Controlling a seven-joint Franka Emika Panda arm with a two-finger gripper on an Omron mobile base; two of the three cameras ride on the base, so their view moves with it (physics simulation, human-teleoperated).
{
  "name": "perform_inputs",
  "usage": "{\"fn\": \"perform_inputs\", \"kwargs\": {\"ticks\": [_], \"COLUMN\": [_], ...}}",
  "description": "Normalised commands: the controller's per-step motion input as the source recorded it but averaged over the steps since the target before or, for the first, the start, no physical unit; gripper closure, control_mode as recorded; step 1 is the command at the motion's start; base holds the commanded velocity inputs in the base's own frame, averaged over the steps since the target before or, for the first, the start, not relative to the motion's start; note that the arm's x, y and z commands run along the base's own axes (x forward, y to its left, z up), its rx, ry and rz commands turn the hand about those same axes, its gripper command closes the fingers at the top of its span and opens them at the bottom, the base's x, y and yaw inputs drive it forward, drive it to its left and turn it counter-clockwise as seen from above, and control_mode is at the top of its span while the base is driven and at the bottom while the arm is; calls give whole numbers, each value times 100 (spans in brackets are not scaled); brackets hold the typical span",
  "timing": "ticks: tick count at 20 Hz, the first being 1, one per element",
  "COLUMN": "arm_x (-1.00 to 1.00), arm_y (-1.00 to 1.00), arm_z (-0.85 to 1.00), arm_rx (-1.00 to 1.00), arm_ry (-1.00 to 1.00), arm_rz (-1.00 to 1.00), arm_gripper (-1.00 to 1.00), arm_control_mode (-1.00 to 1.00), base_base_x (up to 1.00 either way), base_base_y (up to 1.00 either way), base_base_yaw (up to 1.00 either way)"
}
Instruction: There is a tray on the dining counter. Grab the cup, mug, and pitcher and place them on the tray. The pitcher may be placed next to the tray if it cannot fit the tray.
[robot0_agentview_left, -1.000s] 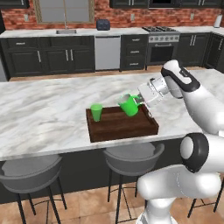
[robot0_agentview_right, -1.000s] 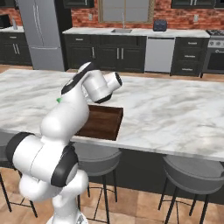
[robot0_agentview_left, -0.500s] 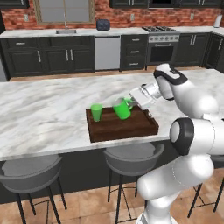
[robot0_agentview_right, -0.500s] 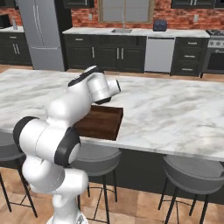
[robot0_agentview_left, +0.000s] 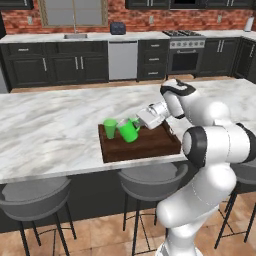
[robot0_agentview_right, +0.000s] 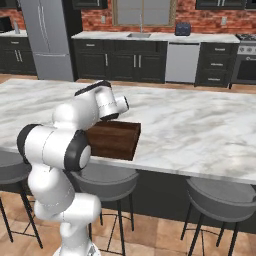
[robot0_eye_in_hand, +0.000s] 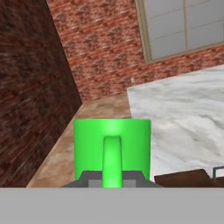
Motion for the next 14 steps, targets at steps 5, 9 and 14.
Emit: {"fn": "perform_inputs", "kwargs": {"ticks": [5, 9, 14], "arm_x": [28, 34, 35], "arm_y": [0, 0, 0], "arm_z": [-39, -22, -16], "arm_rx": [0, 2, 2], "arm_ry": [-4, -9, -6], "arm_rz": [3, 3, 1], "arm_gripper": [100, 100, 100], "arm_control_mode": [-100, -100, -100], "base_base_x": [0, 0, 0], "base_base_y": [0, 0, 0], "base_base_yaw": [0, 0, 0]}}
